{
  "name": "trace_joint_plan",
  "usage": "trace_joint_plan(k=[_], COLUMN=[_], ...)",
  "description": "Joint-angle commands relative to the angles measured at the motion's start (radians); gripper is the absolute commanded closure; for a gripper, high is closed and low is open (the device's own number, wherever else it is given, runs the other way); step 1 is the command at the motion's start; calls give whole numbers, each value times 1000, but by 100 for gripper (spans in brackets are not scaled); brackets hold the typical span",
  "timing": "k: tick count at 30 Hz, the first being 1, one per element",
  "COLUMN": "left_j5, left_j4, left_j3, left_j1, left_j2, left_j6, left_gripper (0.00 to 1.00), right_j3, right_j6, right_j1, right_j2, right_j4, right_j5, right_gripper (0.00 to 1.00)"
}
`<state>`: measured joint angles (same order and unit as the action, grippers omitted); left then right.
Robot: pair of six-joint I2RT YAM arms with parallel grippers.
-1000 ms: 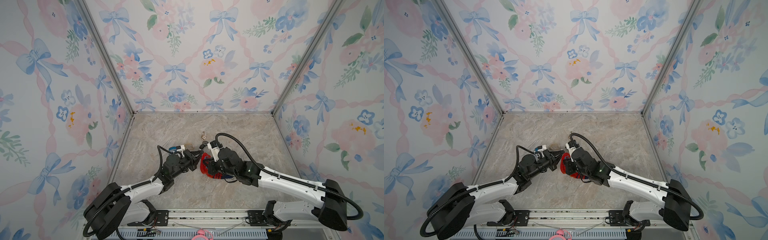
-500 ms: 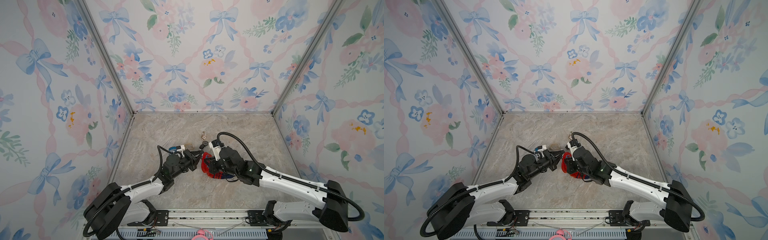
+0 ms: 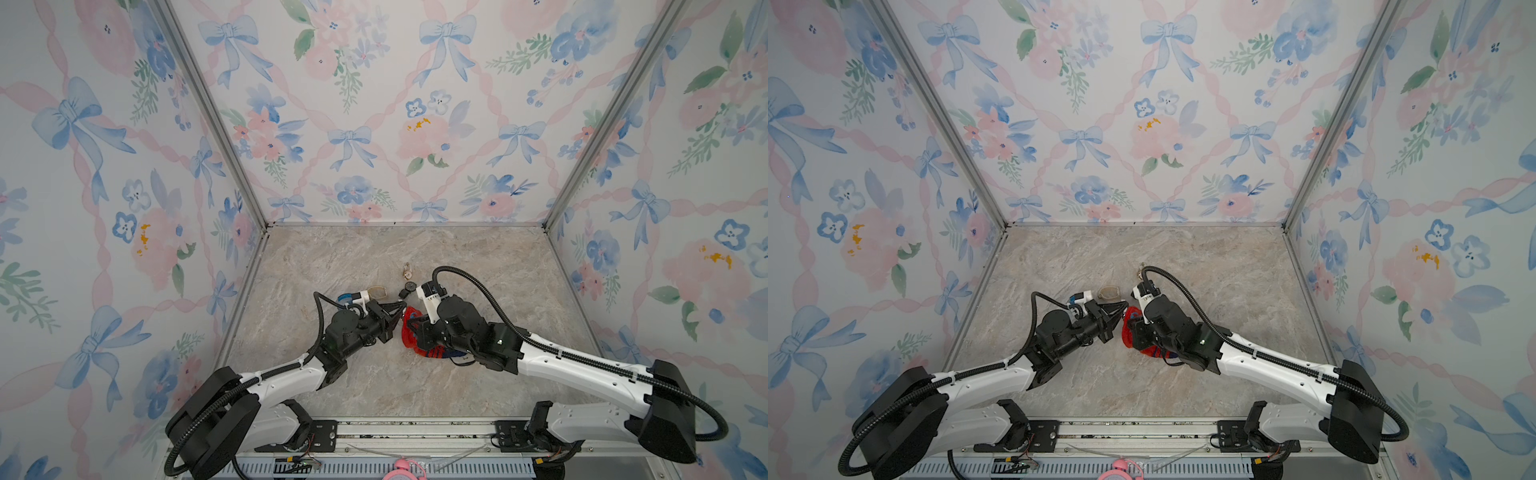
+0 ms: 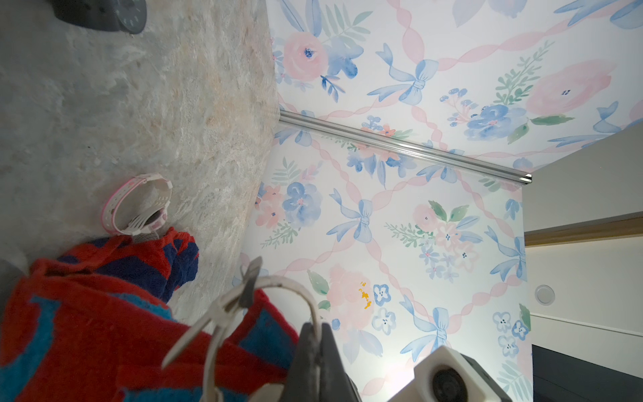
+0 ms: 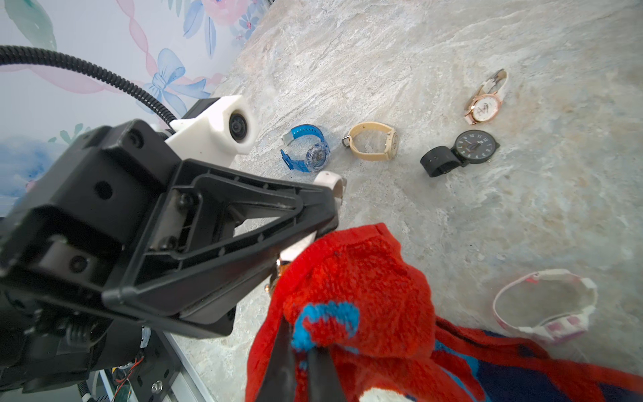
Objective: Wipe the watch dial
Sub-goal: Wipe the dirt from the watch dial.
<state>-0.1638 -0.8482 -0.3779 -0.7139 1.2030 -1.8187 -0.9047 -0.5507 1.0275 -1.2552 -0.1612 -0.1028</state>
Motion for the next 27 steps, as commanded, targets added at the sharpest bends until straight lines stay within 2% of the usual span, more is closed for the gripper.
trace_joint_plan(k=[1,9,15,27], left_j5=[3,7,7,13], left_j4=[-32,-31,-32,-32], left_j3=[11,8,8,9], left_j1=[-9,-15,-17,-23], left_j2=[-24,-22,-28,-22], left_j6=[-7,-7,-7,-6], left_gripper=[100,100,100,100], right_j3=[-5,-19,60,-13], right_j6=[-6,1,-33,-22], right_j1=[3,17,-70,13], right_j2=[2,2,29,15], right_j4=[26,19,58,42], right_j5=[-13,-12,29,18], right_gripper=[100,100,100,100])
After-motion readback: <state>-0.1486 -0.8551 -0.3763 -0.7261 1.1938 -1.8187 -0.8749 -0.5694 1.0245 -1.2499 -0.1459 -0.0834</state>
